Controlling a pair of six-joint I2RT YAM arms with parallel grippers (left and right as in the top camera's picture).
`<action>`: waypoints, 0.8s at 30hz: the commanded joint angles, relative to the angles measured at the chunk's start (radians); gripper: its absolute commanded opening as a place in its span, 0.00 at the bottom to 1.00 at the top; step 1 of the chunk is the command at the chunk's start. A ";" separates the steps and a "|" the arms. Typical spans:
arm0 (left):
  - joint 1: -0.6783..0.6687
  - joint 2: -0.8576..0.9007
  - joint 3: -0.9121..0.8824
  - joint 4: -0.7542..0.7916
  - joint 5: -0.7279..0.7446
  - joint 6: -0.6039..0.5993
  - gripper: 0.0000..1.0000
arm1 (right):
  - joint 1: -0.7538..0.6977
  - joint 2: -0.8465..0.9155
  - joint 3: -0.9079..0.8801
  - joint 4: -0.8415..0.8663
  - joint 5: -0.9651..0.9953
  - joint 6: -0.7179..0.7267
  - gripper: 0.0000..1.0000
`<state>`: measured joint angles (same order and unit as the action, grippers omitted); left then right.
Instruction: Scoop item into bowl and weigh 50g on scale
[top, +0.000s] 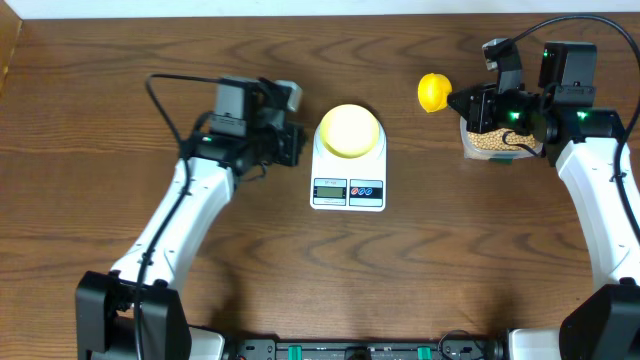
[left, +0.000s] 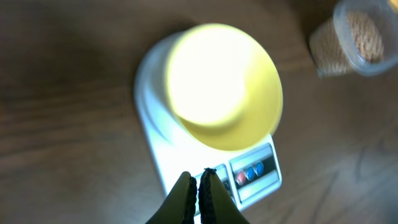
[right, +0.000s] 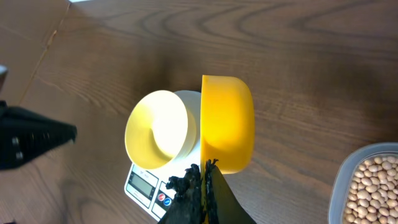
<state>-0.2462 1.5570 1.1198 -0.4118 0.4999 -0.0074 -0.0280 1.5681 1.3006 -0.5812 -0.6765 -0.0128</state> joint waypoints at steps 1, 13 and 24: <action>-0.095 -0.063 0.004 -0.016 -0.090 0.014 0.07 | -0.004 -0.018 0.020 0.001 0.008 -0.019 0.01; -0.339 -0.087 -0.099 -0.090 -0.332 0.038 0.07 | 0.002 -0.018 0.020 -0.015 0.039 -0.019 0.01; -0.380 0.000 -0.244 0.227 -0.401 0.136 0.07 | 0.004 -0.018 0.020 -0.018 0.043 -0.019 0.01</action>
<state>-0.6247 1.5036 0.8875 -0.2119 0.1276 0.0788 -0.0277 1.5681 1.3006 -0.5991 -0.6342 -0.0151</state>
